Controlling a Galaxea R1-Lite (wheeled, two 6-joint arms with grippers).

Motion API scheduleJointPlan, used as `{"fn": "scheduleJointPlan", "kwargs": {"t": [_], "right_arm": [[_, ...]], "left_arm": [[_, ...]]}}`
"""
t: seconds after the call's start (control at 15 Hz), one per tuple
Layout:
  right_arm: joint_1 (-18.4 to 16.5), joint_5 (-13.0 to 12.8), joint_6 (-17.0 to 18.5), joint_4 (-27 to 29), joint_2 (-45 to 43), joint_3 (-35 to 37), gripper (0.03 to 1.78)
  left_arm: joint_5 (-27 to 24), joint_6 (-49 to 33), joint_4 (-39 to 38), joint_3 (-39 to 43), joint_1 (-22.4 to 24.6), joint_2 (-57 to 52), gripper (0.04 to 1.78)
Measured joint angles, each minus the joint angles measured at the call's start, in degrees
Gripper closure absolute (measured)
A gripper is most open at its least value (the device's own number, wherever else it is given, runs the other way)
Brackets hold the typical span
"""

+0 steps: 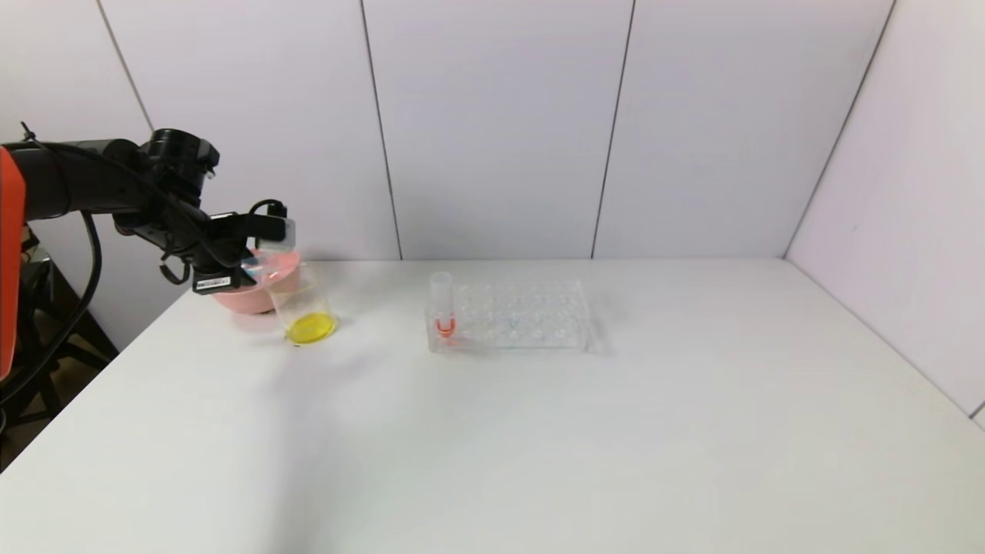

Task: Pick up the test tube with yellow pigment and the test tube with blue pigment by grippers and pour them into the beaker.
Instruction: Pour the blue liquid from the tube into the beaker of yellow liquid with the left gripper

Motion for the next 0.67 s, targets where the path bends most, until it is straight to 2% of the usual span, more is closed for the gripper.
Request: {"fn": "scheduleJointPlan", "kwargs": {"t": [0.67], "right_arm": [[0.0,0.0,0.0,0.0,0.0,0.0,0.04]], "left_arm": [[3.7,0.2,0.1,0.0,-1.0,0.0,1.36]]}}
